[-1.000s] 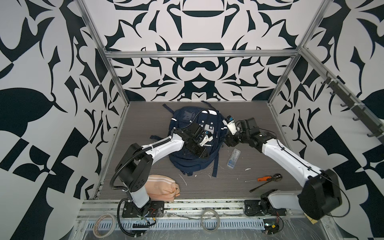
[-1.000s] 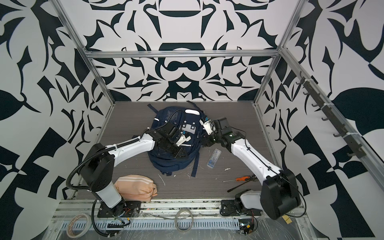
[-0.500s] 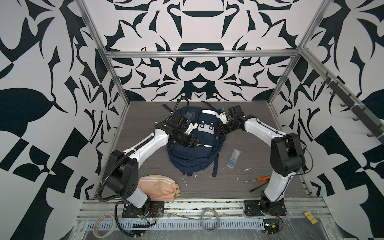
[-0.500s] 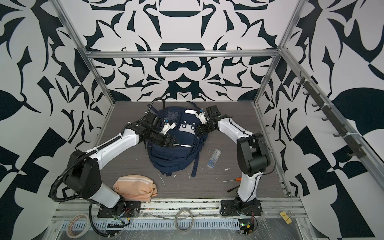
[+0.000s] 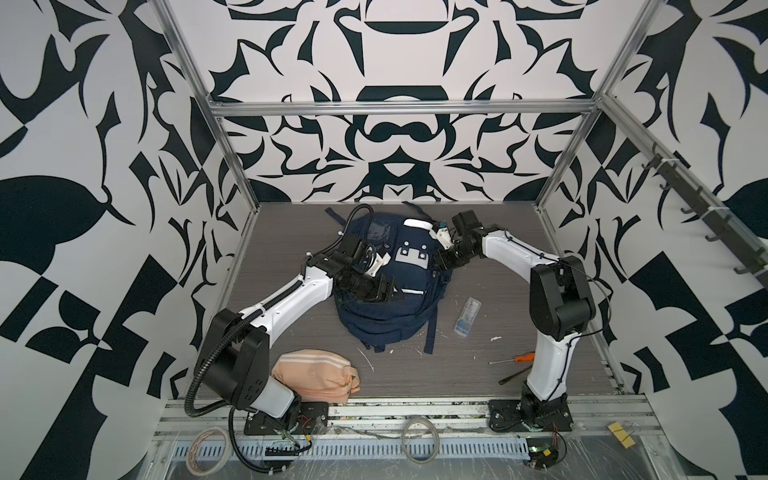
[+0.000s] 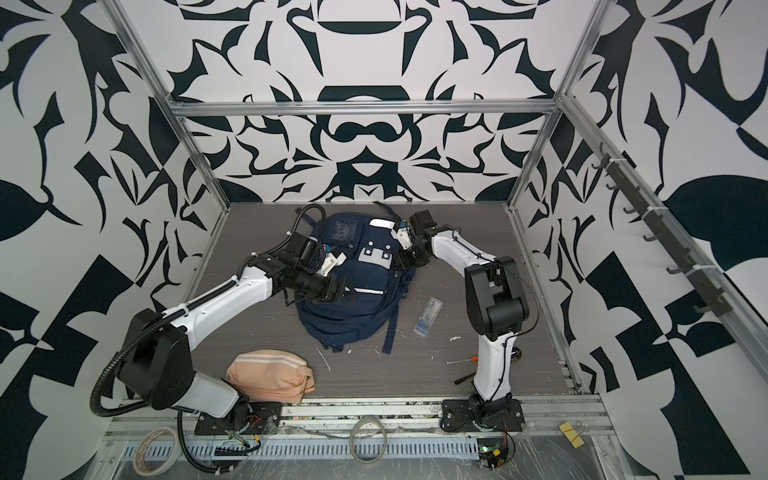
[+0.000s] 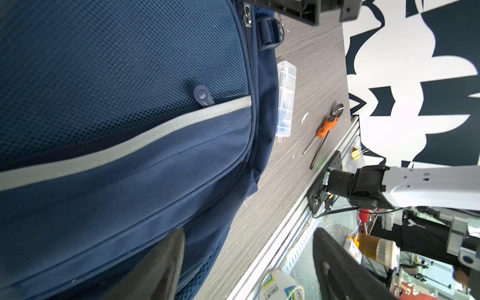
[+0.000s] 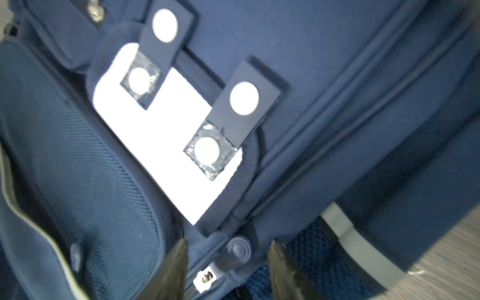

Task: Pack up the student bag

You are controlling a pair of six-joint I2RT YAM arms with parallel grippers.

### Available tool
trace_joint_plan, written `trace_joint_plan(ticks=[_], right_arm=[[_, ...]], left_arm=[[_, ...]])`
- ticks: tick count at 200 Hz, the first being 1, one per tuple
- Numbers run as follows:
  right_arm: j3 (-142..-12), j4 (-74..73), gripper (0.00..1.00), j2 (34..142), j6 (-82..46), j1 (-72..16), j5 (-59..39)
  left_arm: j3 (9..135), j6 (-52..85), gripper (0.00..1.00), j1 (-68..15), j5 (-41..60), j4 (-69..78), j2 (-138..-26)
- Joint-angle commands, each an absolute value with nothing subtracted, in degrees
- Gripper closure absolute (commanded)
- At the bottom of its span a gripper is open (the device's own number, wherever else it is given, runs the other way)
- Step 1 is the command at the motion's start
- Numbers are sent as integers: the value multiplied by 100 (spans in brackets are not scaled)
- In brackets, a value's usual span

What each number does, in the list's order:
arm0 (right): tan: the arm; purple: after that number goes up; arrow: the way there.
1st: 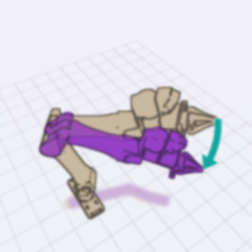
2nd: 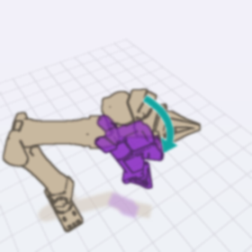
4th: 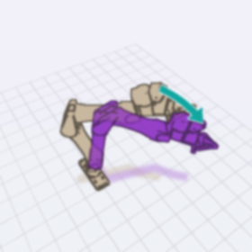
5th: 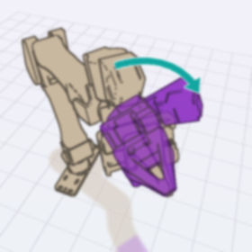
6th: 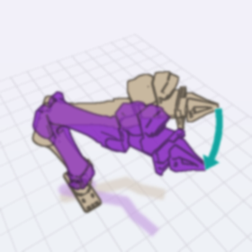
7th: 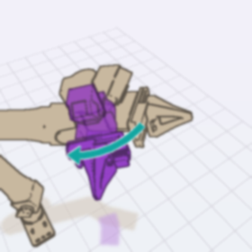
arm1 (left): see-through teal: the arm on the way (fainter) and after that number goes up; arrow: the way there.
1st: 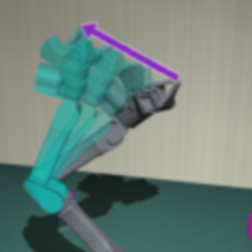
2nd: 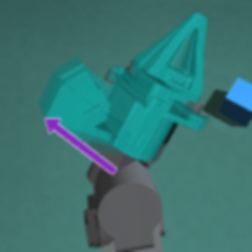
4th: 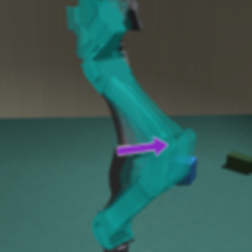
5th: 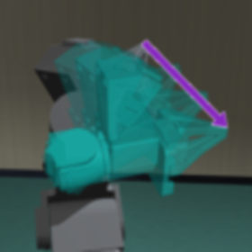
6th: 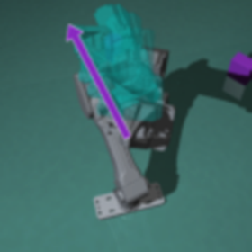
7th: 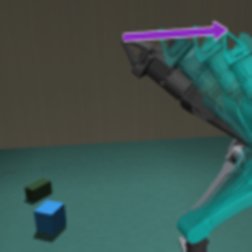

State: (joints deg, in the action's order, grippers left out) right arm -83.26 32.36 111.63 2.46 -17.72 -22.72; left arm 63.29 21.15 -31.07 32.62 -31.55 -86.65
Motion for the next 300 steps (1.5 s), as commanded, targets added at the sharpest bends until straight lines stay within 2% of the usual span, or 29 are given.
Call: trace_joint_plan(ticks=[1, 35, 106, 128, 170, 239, 300], right_arm=[[-8429, 3386, 52, 11194, 236, -1791, -2295], [-8387, 3389, 54, 11292, 325, -1871, -2188], [-8359, 3567, 85, 11325, 603, -2030, -2015], [-8355, 3663, 100, 11207, 723, -2030, -1961], [-7850, 3408, 100, 10506, 946, -2030, -2200], [-5865, 1918, 100, 8754, 1008, -2026, -3698], [-5528, 1860, 100, 8303, 1106, -2030, -3775]], left_arm=[[6323, 2345, 19, -2953, 3296, -3055, -8704], [6080, 2500, 19, -2629, 3263, -3028, -8533], [5829, 2562, 19, -2268, 3234, -3097, -8403], [5893, 2549, 19, -2170, 3322, -3174, -8446], [5897, 2542, 19, -1776, 3489, -3161, -8538], [6082, 2709, 20, -1688, 3553, -2966, -9353], [6102, 3027, 20, -1549, 3814, -2350, -10144]])
